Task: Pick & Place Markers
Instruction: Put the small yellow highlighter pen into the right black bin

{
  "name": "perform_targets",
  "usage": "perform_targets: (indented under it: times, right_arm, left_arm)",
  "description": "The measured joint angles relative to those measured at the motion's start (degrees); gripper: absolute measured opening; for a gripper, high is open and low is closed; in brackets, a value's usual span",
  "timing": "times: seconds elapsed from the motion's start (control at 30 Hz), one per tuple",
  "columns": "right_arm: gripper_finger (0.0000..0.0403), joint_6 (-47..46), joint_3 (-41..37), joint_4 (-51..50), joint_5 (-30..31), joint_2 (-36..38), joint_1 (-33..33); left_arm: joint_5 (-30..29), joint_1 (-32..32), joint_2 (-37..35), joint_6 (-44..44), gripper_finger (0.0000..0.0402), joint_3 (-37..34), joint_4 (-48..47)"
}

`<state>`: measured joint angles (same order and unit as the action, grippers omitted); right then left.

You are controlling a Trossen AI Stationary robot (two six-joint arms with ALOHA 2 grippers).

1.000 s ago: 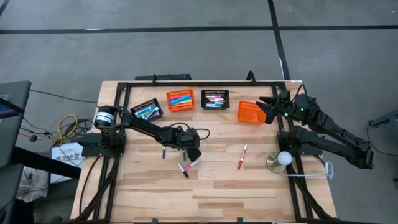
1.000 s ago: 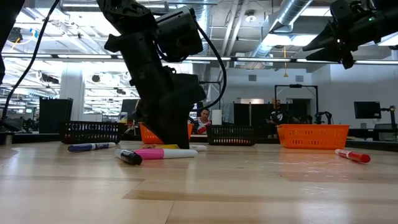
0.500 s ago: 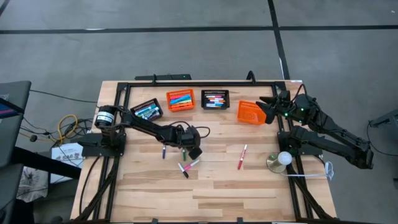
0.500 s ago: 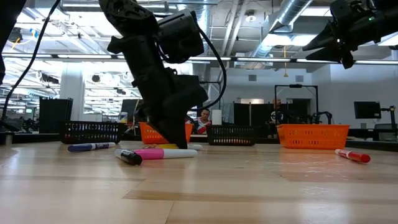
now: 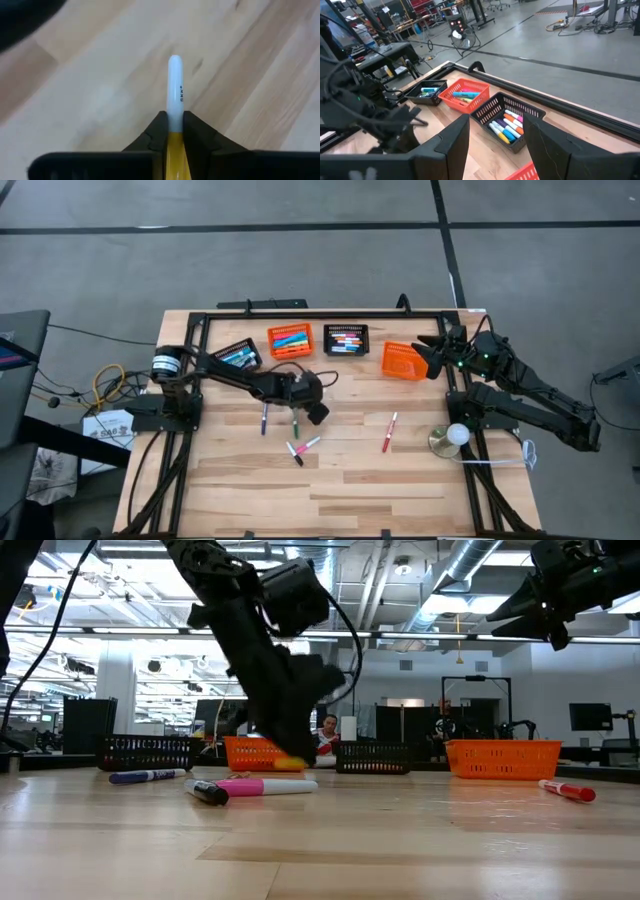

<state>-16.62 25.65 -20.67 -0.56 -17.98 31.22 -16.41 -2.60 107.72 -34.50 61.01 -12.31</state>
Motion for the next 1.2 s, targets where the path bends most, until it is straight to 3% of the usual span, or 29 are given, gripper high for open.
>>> perform_targets:
  times: [0.3, 0.83, 1.2]
  right_arm:
    - [0.0174, 0.0, 0.0, 0.0, 0.0, 0.0, -0.02]
    - [0.0176, 0.04, 0.0, -0.02, -0.02, 0.0, -0.02]
    - [0.0174, 0.07, 0.0, -0.02, 0.0, 0.0, 0.0]
  left_arm:
    - [8.17, 3.16, -6.39, 5.97, 0.0037, 0.12, 6.39]
    - [47.48, 11.47, -9.75, 8.79, 0.0044, 0.18, 25.98]
    - [49.1, 11.62, -9.75, 7.91, 0.0048, 0.22, 31.69]
